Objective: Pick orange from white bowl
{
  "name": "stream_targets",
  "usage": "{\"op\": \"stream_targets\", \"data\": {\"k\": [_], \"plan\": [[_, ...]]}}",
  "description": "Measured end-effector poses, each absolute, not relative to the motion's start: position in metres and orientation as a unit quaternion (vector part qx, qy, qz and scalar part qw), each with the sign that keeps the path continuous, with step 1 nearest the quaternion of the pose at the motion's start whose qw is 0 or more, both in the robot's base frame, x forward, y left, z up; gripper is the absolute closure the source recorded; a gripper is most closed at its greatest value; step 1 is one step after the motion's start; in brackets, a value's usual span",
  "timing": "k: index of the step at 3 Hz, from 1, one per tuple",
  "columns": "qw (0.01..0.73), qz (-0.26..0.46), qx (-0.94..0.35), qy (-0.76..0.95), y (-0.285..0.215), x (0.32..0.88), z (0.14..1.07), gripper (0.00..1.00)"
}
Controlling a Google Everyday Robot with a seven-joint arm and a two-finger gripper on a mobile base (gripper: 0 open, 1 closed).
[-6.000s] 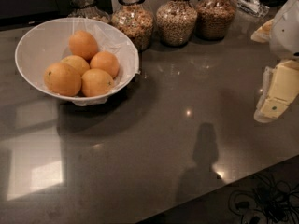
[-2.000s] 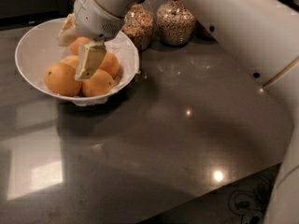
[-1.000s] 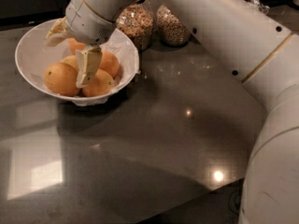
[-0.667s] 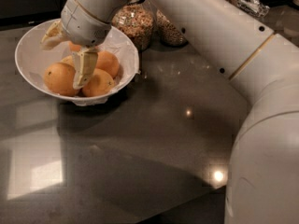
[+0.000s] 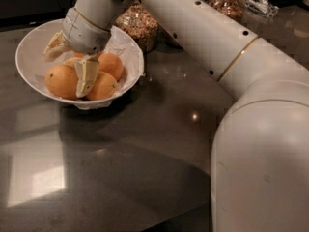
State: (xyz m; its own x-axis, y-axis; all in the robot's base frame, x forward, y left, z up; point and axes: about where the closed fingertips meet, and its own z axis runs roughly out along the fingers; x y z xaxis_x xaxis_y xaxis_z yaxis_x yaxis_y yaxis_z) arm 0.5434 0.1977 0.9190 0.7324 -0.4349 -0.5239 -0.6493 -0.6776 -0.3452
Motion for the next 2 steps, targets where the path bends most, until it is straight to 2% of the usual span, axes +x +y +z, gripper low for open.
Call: {"op": "stream_targets", "data": {"k": [2], "plan": [[0.245,0.222,-0.897,0.293,0.2107,0.5420,0.9037,0.28]]}}
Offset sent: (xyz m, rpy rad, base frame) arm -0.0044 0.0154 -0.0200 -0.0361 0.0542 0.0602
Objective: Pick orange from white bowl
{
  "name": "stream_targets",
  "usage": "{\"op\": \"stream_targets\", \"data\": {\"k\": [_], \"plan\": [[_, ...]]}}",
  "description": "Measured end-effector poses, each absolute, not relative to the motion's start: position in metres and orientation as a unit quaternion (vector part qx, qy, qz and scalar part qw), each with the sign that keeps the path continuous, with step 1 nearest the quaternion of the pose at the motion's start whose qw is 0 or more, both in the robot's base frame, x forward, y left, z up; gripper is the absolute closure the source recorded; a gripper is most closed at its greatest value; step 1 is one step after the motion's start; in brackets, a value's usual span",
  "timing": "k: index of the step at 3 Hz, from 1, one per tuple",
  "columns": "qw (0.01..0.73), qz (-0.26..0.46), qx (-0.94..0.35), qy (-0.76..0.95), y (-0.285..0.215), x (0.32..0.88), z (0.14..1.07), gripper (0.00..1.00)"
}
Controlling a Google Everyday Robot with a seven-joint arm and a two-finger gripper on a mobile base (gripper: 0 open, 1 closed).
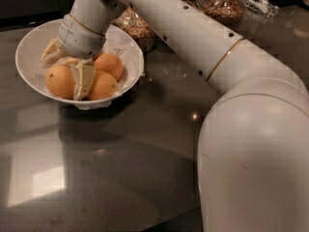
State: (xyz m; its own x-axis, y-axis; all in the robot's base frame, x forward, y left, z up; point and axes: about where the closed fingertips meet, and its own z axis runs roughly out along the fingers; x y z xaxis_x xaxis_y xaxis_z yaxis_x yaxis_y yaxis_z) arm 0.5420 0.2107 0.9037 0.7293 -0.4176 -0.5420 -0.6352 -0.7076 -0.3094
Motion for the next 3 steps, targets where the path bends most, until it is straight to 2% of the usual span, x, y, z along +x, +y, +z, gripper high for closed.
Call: {"op": "stream_targets", "data": {"k": [1,2,3], "plan": [[0.241,0.226,-0.898,0.290,0.2145,0.5408,0.9010,0.40],[0.241,0.226,-0.898,0.290,0.2145,0.5408,0.9010,0.59],[0.241,0.226,-0.898,0.290,0.2145,0.5408,0.9010,0.82]]}}
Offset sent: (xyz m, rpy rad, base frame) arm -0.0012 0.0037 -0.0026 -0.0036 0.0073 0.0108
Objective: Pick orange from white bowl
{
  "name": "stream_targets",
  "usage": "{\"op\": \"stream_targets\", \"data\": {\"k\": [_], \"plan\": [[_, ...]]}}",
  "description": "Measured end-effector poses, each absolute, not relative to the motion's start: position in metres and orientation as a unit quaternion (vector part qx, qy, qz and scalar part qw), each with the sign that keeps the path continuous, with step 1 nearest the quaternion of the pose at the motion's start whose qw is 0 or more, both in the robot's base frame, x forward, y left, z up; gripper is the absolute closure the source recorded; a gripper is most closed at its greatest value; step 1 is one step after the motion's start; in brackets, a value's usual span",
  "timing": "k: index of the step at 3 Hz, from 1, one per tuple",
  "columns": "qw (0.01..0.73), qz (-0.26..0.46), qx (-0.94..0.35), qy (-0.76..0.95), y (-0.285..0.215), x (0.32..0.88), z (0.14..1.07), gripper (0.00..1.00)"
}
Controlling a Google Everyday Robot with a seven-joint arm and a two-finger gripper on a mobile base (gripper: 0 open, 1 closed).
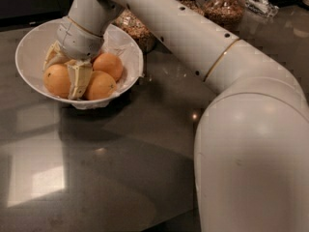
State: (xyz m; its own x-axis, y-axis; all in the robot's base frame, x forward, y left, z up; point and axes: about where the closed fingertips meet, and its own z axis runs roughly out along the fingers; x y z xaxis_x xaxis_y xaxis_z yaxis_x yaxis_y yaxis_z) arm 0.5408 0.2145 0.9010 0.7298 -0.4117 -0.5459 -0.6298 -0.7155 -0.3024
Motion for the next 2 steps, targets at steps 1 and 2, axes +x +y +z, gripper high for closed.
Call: {"op": "stream_targets", "data": {"k": [1,2], "plan": [[0.266,0.234,-0.889,0.290,0.216,0.539,0.906,1.00],[0.315,0.233,-0.875,0.283,0.209,0.533,0.936,1.00]]}}
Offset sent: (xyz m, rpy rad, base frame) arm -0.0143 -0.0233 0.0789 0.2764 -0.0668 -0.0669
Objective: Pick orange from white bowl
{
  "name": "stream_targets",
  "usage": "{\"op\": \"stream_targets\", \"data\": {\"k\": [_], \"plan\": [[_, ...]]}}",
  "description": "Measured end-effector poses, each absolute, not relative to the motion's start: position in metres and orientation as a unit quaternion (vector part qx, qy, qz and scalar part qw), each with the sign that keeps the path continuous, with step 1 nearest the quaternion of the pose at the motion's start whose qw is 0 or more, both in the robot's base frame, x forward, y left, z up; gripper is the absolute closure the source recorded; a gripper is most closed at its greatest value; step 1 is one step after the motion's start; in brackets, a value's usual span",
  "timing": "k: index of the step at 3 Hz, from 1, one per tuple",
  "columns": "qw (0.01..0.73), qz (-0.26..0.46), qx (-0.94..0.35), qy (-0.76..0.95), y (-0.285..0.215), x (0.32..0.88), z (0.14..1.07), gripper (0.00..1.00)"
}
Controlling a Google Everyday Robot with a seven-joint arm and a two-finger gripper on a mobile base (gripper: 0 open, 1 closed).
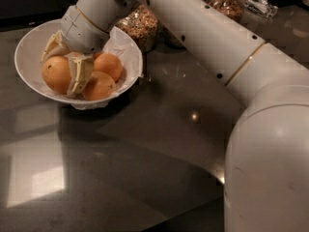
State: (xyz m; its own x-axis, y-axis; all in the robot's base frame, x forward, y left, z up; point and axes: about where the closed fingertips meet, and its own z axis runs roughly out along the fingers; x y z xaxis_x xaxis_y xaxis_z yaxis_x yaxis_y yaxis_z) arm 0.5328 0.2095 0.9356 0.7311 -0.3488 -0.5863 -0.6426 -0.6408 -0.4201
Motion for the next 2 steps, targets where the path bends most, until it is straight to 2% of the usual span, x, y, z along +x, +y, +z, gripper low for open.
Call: {"op": "stream_targets", "data": {"k": [2], "plan": [[0.394,0.168,-0.843,0.325,0.156,0.514,1.007,1.00]]}}
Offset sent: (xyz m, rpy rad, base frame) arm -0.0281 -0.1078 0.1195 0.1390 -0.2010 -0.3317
